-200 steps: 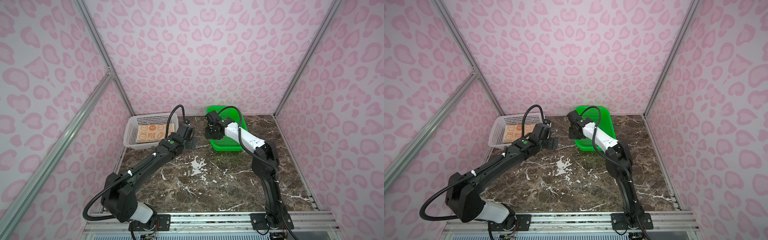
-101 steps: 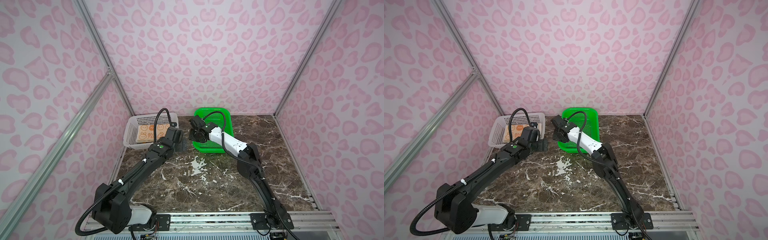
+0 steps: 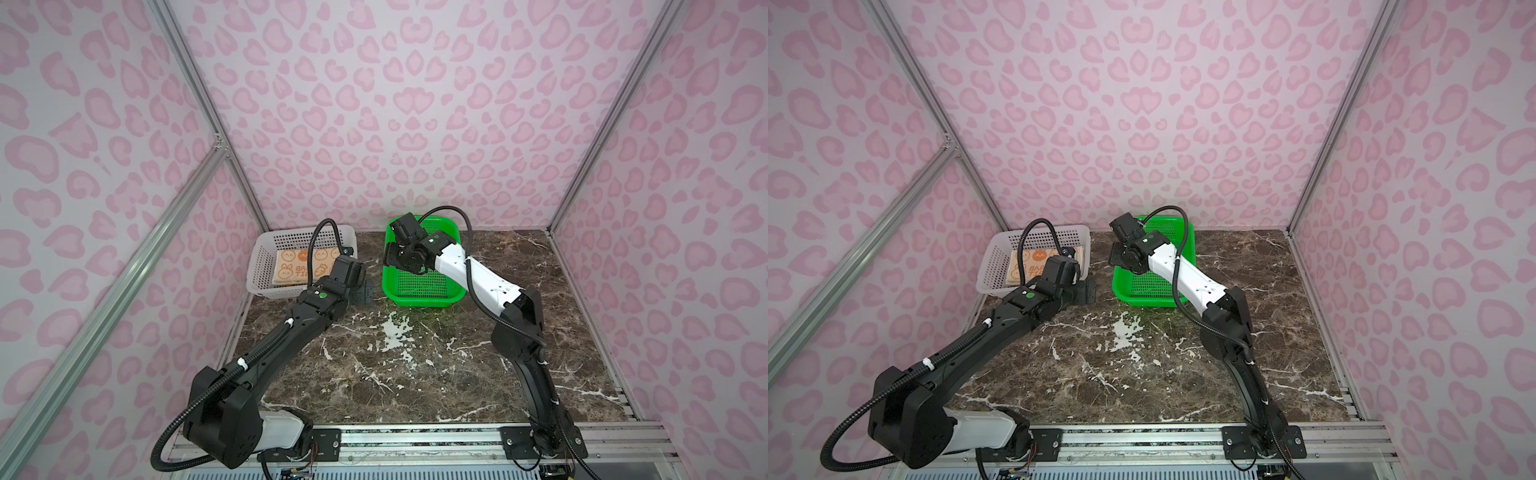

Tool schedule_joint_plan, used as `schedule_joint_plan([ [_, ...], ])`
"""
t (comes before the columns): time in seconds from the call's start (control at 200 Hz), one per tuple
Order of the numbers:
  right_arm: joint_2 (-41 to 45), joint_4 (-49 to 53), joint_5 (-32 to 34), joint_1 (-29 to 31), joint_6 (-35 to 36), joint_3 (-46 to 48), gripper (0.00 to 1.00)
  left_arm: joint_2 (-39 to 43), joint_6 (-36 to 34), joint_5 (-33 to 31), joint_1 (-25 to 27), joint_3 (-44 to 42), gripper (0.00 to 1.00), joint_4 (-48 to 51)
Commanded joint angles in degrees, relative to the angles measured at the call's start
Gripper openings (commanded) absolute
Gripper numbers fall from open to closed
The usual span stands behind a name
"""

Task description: Fold and stack the towels

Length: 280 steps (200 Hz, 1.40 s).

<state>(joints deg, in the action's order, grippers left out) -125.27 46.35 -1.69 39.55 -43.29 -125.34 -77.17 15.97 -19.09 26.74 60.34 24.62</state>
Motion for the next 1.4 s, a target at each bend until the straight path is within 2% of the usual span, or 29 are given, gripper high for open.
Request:
schedule_joint_plan([
  [0.0,6.16,0.07,4.49,-1.58,7.20,4.83,0.86,0.99,-0.43,-2.63,-0.10,-0.44,0.98,-2.68],
  [0.105,16.72,-0.08,12.68,-4.64,11.32,14.60,0.99,2.86,-1.05,-5.38,-0.95,-1.77,0.98,-4.60],
  [0.215,29.57,-4.98,17.64,-11.46,15.49,30.15,0.99,7.73,-2.24,-8.53,-2.95,-7.35,0.98,-11.57],
  [0.295,38.84,-10.99,19.24,-18.99,16.62,43.65,0.99,10.30,-2.61,-12.28,-4.91,-11.49,0.98,-16.33],
  [0.37,47.05,-18.80,19.71,-27.14,16.49,56.70,0.99,10.53,-2.90,-15.59,-6.92,-13.06,0.98,-16.88],
  [0.465,56.06,-33.51,20.47,-36.20,15.69,74.07,0.99,9.24,-4.96,-17.69,-8.75,-15.21,0.98,-18.67],
  [0.595,63.53,-55.85,26.24,-41.47,16.02,94.73,0.99,8.80,-5.83,-16.04,-13.12,-21.02,0.98,-26.34],
  [0.66,63.87,-63.55,28.78,-41.57,19.18,100.36,0.99,7.66,-2.86,-14.29,-16.47,-22.37,0.98,-27.63],
  [0.73,61.20,-65.00,29.88,-41.57,22.27,101.32,0.99,6.27,-2.47,-11.51,-18.91,-25.50,0.98,-33.97],
  [0.85,53.83,-66.20,28.27,-41.53,27.36,99.51,0.99,0.35,-3.07,-13.17,-20.46,-27.81,0.98,-43.18],
  [0.995,51.24,-80.80,24.98,-41.53,31.21,105.19,0.99,-4.37,-6.44,-15.30,-20.67,-30.08,0.97,-53.75],
  [1.17,49.73,-93.78,15.94,-41.52,34.89,108.96,0.99,-7.95,-13.01,-5.29,-21.81,-33.35,0.97,-68.60],
  [1.21,48.38,-97.73,14.00,-41.56,35.45,110.07,0.99,-7.86,-12.50,-3.53,-22.38,-32.27,0.97,-65.80],
  [1.305,43.23,-108.96,10.93,-41.51,36.96,113.31,0.99,-7.60,-12.18,0.19,-23.89,-32.84,0.97,-66.56],
  [1.395,37.78,-118.23,7.60,-41.33,38.42,115.24,0.99,-7.00,-13.18,7.53,-25.30,-33.82,0.97,-67.47],
])
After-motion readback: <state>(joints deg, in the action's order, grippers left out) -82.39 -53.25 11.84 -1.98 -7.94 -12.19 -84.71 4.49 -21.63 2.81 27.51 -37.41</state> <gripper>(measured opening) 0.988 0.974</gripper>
